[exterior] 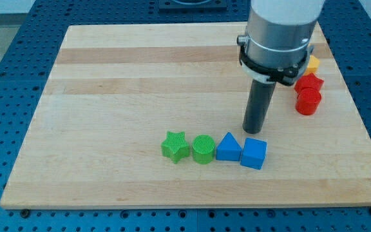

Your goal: Adjust the blue cube to the right of the blue triangle

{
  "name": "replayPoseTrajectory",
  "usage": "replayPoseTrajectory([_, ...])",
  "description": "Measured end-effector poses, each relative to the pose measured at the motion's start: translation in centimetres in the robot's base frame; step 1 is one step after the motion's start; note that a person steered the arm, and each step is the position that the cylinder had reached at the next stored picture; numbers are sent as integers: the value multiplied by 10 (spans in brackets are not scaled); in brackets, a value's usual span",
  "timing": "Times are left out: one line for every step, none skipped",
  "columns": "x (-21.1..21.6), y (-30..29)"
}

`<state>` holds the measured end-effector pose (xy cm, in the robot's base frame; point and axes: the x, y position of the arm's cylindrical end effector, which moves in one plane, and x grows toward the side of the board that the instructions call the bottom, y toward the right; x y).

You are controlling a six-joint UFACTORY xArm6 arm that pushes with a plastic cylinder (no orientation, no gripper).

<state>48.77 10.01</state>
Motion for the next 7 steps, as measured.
replayPoseTrajectory([-8,12])
replayPoseTrajectory([60,77])
replayPoseTrajectory([77,85])
replayPoseTrajectory([92,78])
replayPoseTrajectory([114,24])
replayPoseTrajectory([114,24])
replayPoseTrajectory([114,18])
